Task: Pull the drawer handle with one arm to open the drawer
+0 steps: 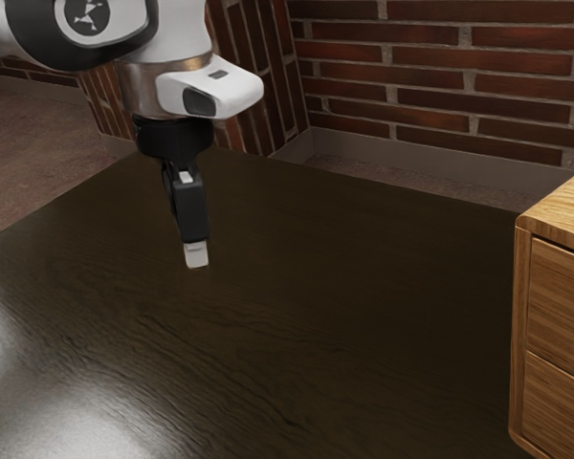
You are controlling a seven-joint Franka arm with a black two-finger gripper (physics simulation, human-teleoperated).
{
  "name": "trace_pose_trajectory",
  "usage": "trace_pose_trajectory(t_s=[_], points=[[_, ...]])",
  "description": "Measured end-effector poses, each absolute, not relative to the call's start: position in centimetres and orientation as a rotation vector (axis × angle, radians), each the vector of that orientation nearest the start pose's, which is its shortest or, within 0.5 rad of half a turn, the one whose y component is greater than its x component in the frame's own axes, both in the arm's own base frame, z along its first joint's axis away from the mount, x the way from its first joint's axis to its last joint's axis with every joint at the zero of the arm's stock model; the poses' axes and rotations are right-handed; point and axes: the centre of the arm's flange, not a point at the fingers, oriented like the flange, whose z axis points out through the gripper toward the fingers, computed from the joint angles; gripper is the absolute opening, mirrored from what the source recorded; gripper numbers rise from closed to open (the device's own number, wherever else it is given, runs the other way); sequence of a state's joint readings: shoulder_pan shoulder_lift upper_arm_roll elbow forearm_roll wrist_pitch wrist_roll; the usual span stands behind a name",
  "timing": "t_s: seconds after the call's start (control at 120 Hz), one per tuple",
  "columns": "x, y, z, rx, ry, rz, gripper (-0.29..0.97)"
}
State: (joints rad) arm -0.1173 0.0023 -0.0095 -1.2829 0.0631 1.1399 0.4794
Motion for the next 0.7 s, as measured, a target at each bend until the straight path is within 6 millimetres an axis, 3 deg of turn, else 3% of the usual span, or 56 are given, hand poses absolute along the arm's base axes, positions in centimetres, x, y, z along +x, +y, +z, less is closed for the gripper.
trace_pose_trajectory(t_s=[0.175, 0.267, 0.308, 0.358, 0.433, 0.475, 0.608, 0.7], points=[[50.6, -1.8, 72.4, -2.971, 0.915, 0.142, 0.68], [49.4, -0.1, 73.7, -2.984, 0.927, 0.074, 0.68], [49.0, -0.4, 73.9, -2.977, 0.955, 0.058, 0.68], [48.2, -3.7, 74.7, -2.924, 1.084, 0.024, 0.68], [45.5, -13.8, 75.4, -2.748, 1.453, -0.013, 0.68], [43.8, -17.6, 75.4, -2.655, 1.609, -0.024, 0.68], [42.5, -21.5, 75.4, -2.463, 1.865, -0.094, 0.68], [41.7, -25.7, 74.9, -2.284, 2.052, -0.167, 0.68]])
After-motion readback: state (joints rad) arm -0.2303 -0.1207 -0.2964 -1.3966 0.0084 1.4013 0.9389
